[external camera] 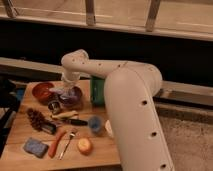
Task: Wipe purple bowl with towel
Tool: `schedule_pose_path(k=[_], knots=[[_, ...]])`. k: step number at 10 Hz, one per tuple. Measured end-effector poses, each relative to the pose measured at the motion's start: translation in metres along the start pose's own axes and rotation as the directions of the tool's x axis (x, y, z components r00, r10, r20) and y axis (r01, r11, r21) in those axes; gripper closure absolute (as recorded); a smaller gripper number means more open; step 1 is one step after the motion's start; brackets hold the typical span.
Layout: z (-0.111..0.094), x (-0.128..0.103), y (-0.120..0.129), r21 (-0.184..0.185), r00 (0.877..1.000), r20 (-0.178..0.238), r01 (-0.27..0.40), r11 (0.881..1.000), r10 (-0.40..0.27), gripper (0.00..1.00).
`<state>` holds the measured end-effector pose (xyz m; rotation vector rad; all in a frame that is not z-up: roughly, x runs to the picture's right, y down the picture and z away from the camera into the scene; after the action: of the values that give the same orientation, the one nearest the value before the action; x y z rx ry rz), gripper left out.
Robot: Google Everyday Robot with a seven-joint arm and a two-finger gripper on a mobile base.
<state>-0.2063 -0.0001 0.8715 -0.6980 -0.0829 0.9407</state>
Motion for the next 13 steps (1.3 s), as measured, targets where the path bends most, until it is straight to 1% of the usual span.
schedule_pose_path(k=[2, 3, 4, 5, 7, 9, 10, 11, 13], knots=[[0.025, 0.026, -0.019, 0.0, 0.996, -0.047, -0.076, 0.997, 0.076, 1.0], [0.037, 0.039, -0.027, 0.003, 0.991, -0.07, -0.113, 0.994, 0.113, 1.0], [0.042, 0.044, -0.032, 0.008, 0.989, -0.078, -0.125, 0.992, 0.125, 1.0], [0.046, 0.045, -0.04, 0.027, 0.987, -0.088, -0.131, 0.991, 0.133, 1.0], [0.044, 0.034, -0.047, 0.072, 0.988, -0.094, -0.117, 0.991, 0.123, 1.0], [0.044, 0.019, -0.051, 0.093, 0.991, -0.082, -0.1, 0.991, 0.108, 1.0], [0.05, 0.008, -0.048, 0.089, 0.993, -0.08, -0.082, 0.993, 0.089, 1.0], [0.059, -0.004, -0.042, 0.073, 0.995, -0.081, -0.058, 0.996, 0.064, 1.0], [0.065, -0.003, -0.036, 0.045, 0.994, -0.104, -0.032, 0.998, 0.037, 1.0]])
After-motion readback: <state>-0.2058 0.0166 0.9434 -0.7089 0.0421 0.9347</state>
